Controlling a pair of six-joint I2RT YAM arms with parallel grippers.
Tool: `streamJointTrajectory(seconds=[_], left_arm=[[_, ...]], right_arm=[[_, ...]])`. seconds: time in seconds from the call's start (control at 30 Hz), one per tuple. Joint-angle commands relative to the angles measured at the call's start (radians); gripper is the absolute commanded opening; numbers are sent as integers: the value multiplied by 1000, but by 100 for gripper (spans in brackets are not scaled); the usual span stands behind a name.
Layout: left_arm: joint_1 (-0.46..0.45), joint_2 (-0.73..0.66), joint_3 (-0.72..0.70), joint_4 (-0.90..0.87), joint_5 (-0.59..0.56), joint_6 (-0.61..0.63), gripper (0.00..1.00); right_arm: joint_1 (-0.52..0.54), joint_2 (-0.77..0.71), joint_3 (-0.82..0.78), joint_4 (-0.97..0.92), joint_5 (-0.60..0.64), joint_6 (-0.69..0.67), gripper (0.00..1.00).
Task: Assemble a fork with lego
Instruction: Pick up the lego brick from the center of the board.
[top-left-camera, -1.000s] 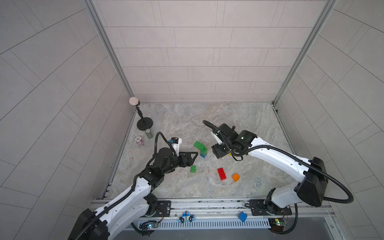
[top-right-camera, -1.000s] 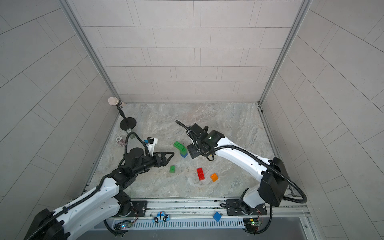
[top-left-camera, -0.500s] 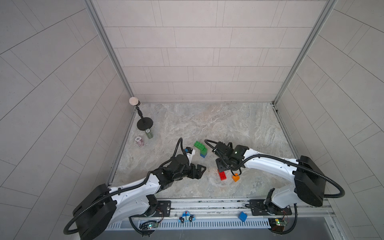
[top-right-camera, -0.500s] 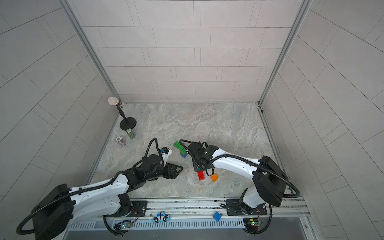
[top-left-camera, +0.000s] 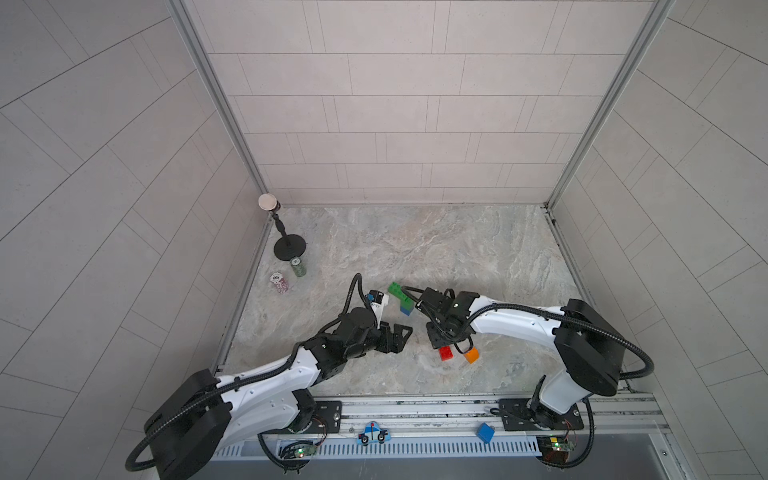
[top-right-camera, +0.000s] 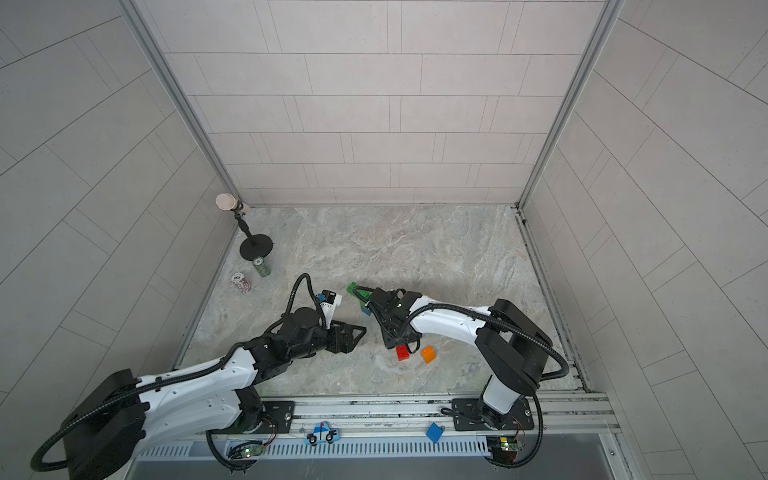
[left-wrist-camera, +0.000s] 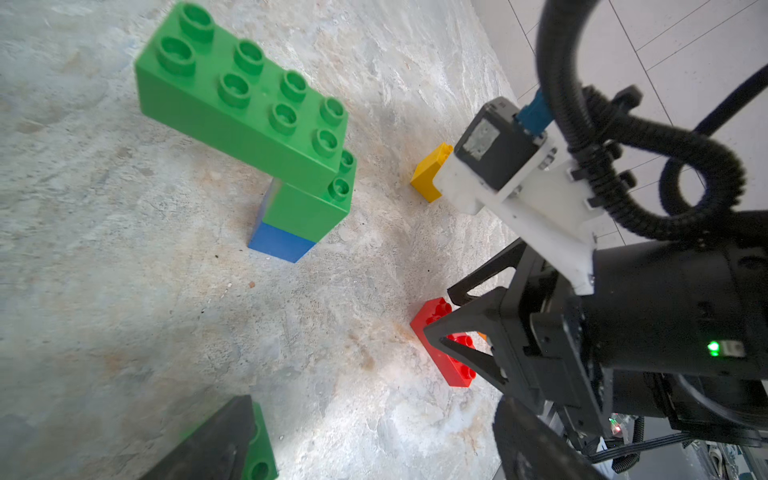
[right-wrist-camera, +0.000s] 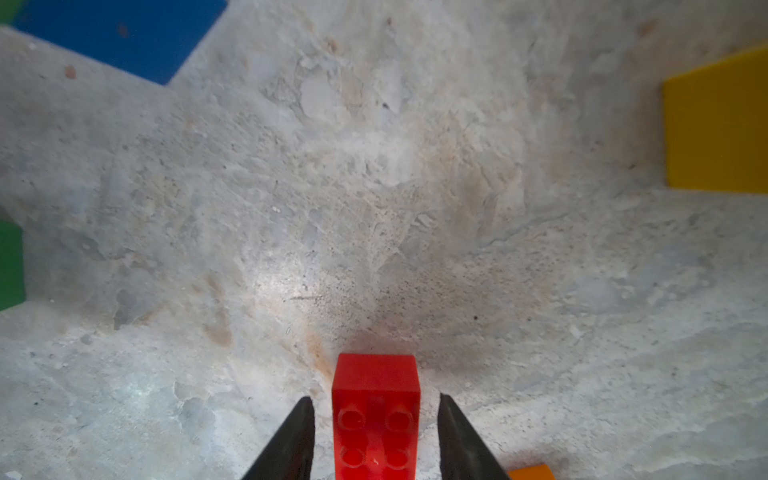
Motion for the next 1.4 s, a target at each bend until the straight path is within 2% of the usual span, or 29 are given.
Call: streamJointTrajectory(seconds=[0.0, 0.3, 0.63, 0.9, 1.1, 1.17, 1.27, 1.33, 1.37], left_arm=[[-4, -5, -12, 27, -20, -5, 95], [-3, 6, -15, 41, -19, -5, 95], [-3, -1, -18, 38, -23, -5, 95], [3, -36, -27, 45, -49, -23, 95], [98, -134, 0, -33, -18, -50, 95], [156, -154, 27, -88, -12, -55, 99], [238, -153, 70, -134, 22, -48, 100], [299, -130, 92, -120, 81, -54, 100], [328, -110, 109, -115, 113, -59, 100]], right_arm=[[7, 18, 20, -14, 25, 12, 47], [6, 29, 22, -19, 44, 18, 41], [6, 52, 33, -21, 39, 17, 40], [6, -18, 37, -42, 71, 7, 33], [7, -226, 39, -32, 177, -148, 7], [8, -306, 41, -3, 224, -200, 0], [26, -459, -36, 205, 294, -309, 1], [25, -513, -118, 401, 285, -413, 7], [22, -514, -122, 432, 264, -497, 1]])
